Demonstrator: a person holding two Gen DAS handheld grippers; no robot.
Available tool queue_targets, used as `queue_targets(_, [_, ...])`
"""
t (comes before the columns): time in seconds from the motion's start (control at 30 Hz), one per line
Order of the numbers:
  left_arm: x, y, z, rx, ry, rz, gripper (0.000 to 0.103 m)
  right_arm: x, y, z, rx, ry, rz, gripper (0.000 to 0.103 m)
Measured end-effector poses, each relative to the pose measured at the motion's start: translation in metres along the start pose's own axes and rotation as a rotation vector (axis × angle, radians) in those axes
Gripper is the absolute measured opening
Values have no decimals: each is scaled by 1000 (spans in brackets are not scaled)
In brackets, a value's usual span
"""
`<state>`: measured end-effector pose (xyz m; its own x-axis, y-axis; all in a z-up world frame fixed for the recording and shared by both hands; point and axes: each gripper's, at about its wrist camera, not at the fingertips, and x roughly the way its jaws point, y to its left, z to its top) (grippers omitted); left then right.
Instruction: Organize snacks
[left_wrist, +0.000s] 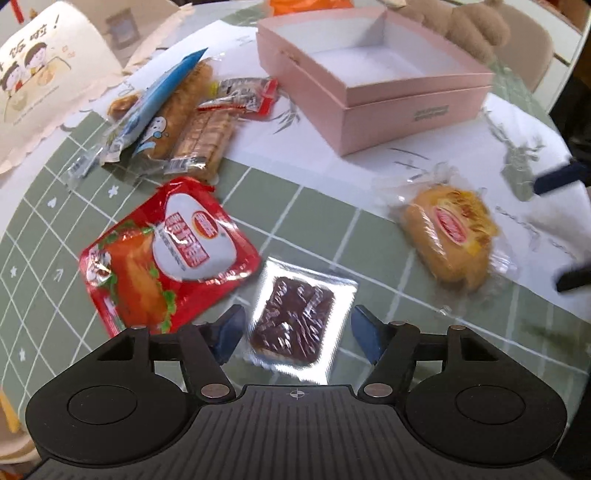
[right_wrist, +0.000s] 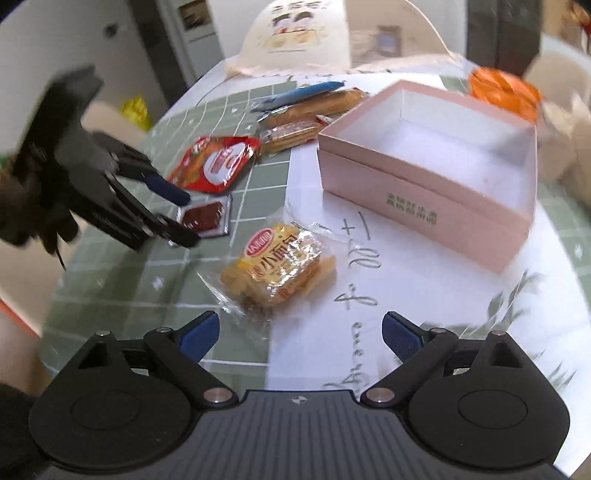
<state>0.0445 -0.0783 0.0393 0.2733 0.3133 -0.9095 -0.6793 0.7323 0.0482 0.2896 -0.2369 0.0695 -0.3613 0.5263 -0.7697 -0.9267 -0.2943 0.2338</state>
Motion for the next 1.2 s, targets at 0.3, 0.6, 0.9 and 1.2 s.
queue_targets(0.3, [-9,-18,-21,-194,-26,30,66,12,22,22,163,-49,-63,96])
queue_targets(0.6, [-23,-51,-52,-307,-2,67,76,71,26,42,142,72,-124,83])
queue_targets(0.9, [-24,-66,-56,-279,-36,101,70,34,13,25,11,89,-144,51])
queue_targets(1.2, [-42,-63,-56,-365,-126,44,7,-30,-31,16,-14,-30,-249,51])
